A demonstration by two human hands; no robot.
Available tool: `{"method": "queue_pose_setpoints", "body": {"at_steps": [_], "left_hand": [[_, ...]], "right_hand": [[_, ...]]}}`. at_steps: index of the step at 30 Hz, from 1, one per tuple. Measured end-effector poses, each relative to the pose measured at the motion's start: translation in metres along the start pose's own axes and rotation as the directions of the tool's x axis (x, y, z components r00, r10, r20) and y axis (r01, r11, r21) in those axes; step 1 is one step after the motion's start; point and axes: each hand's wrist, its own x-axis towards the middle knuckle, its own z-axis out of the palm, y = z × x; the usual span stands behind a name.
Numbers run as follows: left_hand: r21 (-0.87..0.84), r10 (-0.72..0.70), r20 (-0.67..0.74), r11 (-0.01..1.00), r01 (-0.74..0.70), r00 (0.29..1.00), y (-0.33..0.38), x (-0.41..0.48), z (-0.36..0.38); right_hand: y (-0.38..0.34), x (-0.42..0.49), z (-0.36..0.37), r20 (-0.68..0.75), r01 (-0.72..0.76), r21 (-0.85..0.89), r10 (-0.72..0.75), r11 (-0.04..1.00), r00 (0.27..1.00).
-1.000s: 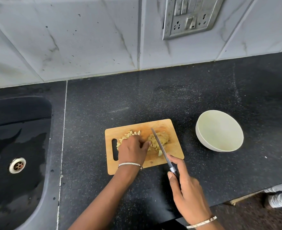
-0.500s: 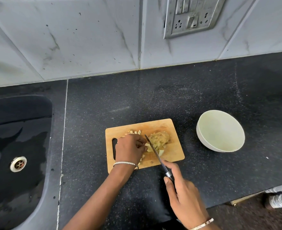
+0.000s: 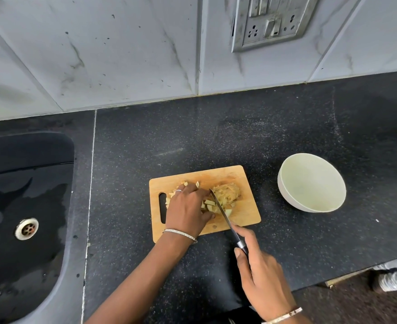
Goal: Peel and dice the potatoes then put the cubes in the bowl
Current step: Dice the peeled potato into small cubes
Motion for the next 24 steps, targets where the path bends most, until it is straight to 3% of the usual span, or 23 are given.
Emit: {"method": "queue_pose_setpoints", "body": {"at_steps": [9,17,24], "left_hand": [[0.048,0.028,-0.044,0.999,-0.026,0.999,-0.001,0.0,0.004],[-0.054,-0.121,-0.105,0.992,0.116,0.987,0.004,-0.008,0.015],[-0.12,-0.143,-0.087,0.984,0.132,0.986,0.003,-0.007,0.014]], "right_hand": [[-0.001,-0.003,0.0,0.01,-0.008,-0.034,0.008,0.999,1.0],[-0.007,0.004,0.01,0.034,-0.013,-0.013,0.014,1.0,0.999],[-0.002,0.002,0.009,0.045,-0.057,-0.019,0.058,0.998,0.997]]}}
